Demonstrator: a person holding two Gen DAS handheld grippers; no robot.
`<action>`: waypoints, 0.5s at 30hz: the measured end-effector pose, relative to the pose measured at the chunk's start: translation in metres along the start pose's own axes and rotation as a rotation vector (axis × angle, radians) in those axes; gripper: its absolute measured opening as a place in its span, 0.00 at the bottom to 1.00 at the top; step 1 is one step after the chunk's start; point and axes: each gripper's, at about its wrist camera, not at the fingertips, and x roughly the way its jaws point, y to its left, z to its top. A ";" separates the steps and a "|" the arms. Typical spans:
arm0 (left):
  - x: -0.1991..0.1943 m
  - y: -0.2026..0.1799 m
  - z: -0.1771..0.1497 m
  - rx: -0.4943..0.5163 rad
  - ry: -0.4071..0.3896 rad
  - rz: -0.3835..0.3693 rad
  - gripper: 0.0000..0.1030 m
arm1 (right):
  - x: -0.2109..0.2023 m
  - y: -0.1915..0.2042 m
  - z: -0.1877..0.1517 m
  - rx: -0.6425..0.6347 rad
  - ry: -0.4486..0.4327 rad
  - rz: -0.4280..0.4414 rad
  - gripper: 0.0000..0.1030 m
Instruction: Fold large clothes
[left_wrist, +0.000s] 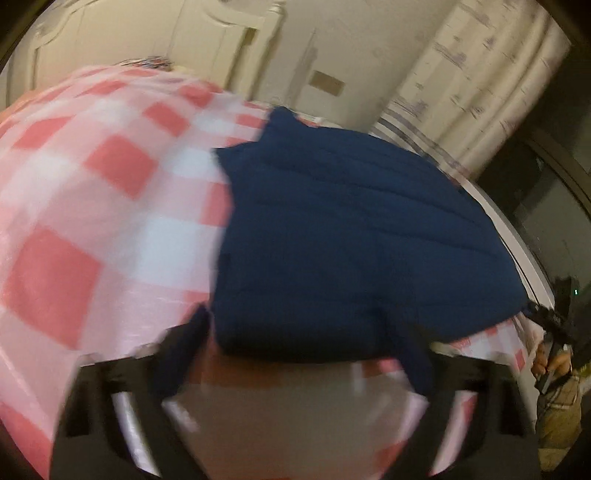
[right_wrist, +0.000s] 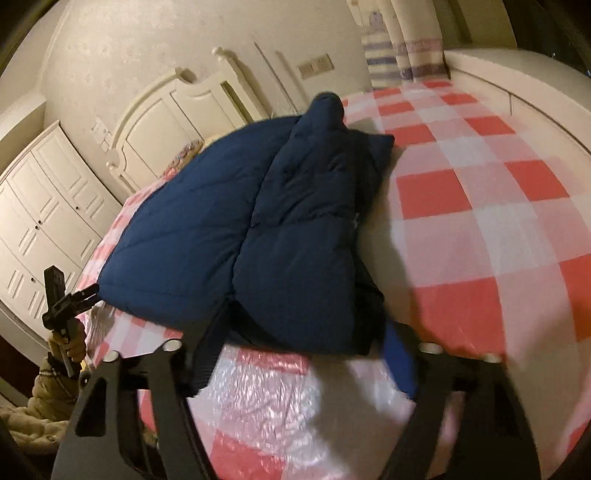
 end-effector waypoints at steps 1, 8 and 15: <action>-0.001 -0.006 -0.001 0.005 -0.007 0.001 0.57 | -0.001 0.002 -0.001 0.000 -0.013 -0.003 0.61; -0.044 -0.028 -0.026 0.089 -0.057 0.046 0.33 | -0.028 0.028 -0.011 -0.088 -0.066 -0.070 0.29; -0.095 -0.015 -0.085 0.069 -0.008 -0.005 0.35 | -0.067 0.043 -0.056 -0.135 -0.016 -0.017 0.29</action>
